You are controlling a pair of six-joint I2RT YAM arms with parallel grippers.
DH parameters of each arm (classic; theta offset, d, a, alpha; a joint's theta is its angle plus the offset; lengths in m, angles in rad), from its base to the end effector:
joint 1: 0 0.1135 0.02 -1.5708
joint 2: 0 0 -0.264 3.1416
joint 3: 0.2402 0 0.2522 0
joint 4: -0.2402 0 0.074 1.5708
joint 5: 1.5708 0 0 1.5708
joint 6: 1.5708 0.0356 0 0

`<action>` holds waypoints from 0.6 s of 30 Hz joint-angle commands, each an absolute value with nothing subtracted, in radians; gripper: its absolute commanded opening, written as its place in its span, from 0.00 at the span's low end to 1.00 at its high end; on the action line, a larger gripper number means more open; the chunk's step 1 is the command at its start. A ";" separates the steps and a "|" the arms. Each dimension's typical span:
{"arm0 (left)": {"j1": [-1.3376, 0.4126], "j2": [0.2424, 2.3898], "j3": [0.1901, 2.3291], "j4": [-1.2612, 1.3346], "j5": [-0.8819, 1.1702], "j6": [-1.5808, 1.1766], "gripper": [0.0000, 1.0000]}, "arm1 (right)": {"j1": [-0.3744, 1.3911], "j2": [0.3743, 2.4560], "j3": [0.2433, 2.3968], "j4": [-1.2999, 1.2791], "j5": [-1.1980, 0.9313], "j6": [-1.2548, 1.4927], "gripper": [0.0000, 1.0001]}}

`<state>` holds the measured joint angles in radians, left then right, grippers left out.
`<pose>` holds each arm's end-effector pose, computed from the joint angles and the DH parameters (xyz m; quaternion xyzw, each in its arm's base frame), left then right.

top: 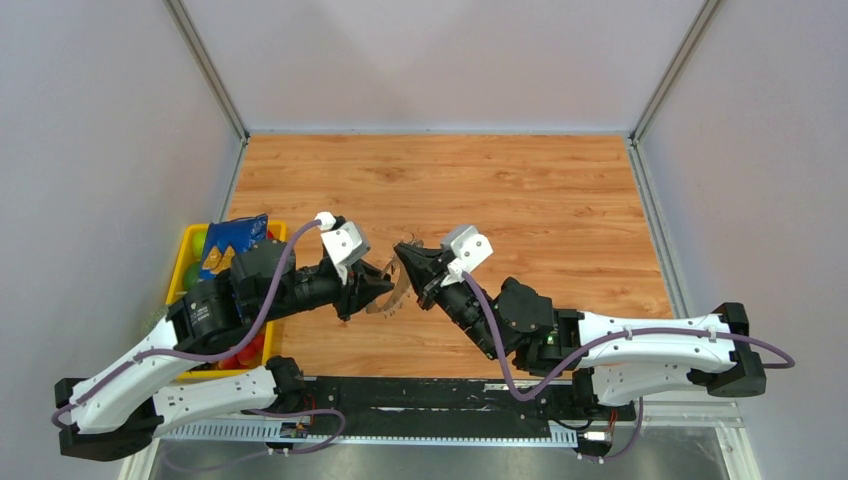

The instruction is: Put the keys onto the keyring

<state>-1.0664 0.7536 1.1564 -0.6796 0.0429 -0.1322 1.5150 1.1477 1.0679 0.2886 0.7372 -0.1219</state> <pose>0.0638 -0.1187 0.4154 0.3708 0.7064 -0.3541 0.4880 0.0383 0.2570 0.4153 -0.2375 0.6057 0.2910 0.7015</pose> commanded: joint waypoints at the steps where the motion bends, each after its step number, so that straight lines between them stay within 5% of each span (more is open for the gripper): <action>1: -1.070 0.738 1.172 -0.706 0.020 -0.123 0.27 | 1.513 1.104 1.090 0.333 0.773 -0.139 0.00; 6: -1.069 0.731 1.169 -0.712 0.012 -0.119 0.01 | 1.511 1.089 1.075 0.334 0.785 -0.137 0.00; 16: -1.069 0.749 1.131 -0.659 -0.010 -0.114 0.00 | 1.508 1.046 1.035 0.278 0.828 -0.102 0.00; 18: -1.069 0.760 1.124 -0.645 -0.031 -0.116 0.00 | 1.507 1.030 1.021 0.262 0.834 -0.091 0.07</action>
<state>-1.0664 0.7498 1.1408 -0.6762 0.0090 -0.1246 1.5158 1.0889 1.0313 0.2668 0.7677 -0.1135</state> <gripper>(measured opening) 0.009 0.022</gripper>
